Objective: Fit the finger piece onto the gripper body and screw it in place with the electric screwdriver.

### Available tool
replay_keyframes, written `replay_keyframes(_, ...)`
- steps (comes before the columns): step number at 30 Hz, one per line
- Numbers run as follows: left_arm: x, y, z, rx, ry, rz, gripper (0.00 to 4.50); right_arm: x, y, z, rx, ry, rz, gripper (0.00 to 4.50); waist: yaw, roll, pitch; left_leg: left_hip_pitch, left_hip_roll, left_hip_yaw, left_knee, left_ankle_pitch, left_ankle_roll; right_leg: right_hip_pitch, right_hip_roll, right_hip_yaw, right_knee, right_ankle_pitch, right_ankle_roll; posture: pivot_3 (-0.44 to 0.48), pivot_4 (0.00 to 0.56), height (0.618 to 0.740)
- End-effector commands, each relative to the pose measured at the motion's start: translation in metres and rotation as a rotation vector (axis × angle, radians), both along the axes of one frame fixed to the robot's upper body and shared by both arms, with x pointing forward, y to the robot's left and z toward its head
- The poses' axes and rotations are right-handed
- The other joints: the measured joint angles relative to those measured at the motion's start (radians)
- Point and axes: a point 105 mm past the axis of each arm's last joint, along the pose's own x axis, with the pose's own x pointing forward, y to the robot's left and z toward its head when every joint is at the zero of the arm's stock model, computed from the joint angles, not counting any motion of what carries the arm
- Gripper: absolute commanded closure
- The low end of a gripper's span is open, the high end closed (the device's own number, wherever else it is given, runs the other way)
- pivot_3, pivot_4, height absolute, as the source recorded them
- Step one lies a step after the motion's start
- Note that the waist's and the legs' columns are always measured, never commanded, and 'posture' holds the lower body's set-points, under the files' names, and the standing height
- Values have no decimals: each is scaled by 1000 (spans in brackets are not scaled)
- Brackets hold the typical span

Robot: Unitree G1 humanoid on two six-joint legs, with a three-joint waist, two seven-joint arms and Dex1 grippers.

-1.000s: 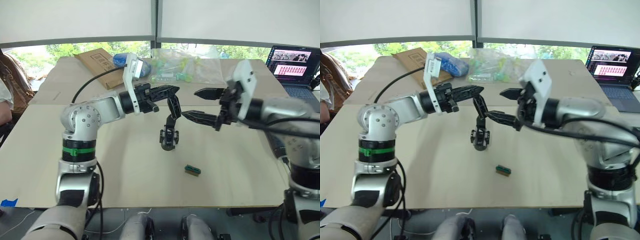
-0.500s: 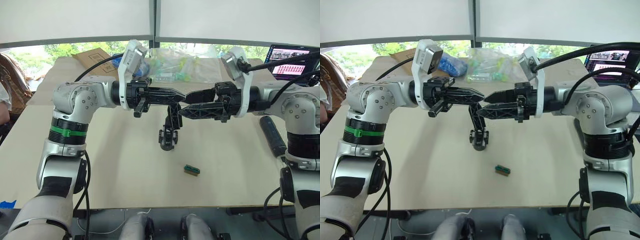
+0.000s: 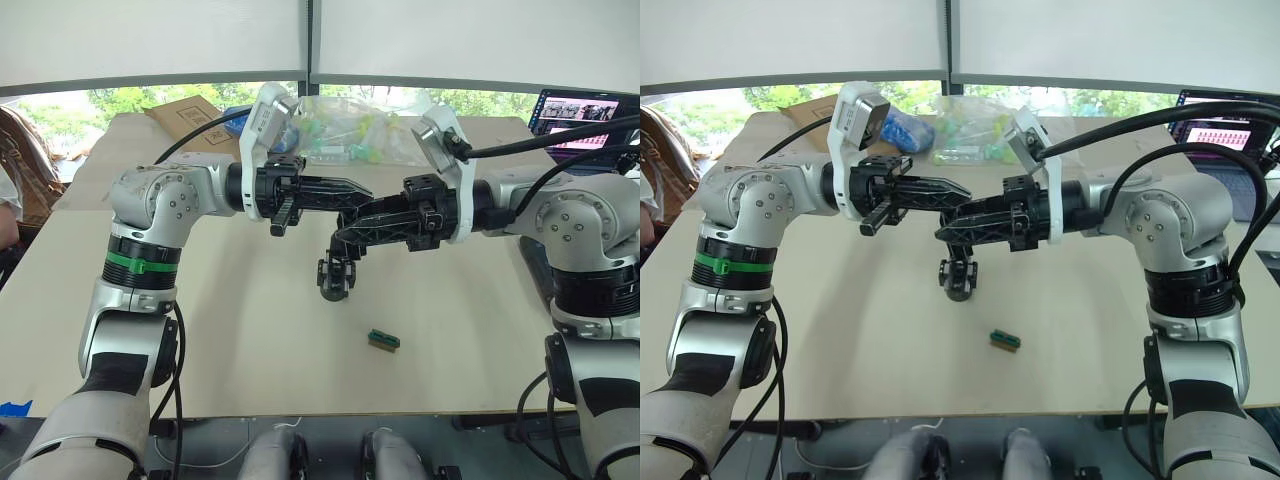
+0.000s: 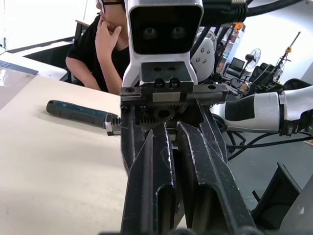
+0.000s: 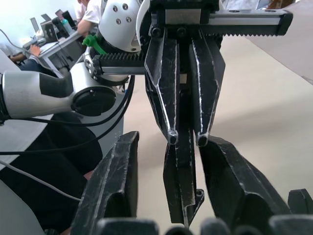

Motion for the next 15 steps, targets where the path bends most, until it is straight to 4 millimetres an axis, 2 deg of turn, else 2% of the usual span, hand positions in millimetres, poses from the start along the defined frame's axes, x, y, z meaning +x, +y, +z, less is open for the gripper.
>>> replay_keyframes(1, -4, 1, 18, -36, -54, -14, 4500, -4, 2, 11, 23, -63, 24, 2241, 0, 0, 0, 0, 0, 0, 0, 0, 0, 0, 0, 0, 0, 0, 0, 0, 150, 732)
replay_keyframes(4, -3, 1, 18, -37, -55, -11, 4500, -4, 2, 13, 27, -63, 27, 2241, 0, 0, 0, 0, 0, 0, 0, 0, 0, 0, 0, 0, 0, 0, 0, 0, 150, 732)
replay_keyframes(10, 0, 1, 17, -37, -49, -1, 4500, -3, 1, 9, 17, -81, 23, 4126, 0, 0, 0, 0, 0, 0, 0, 0, 0, 0, 0, 0, 0, 0, 0, 0, 150, 732)
replay_keyframes(15, 1, 2, 14, -17, -56, 8, 4500, -2, 1, 8, 22, -91, 21, 4179, -2, 0, 0, 0, 0, 0, 0, 0, 0, 0, 0, 0, 0, 0, 0, 0, 150, 732)
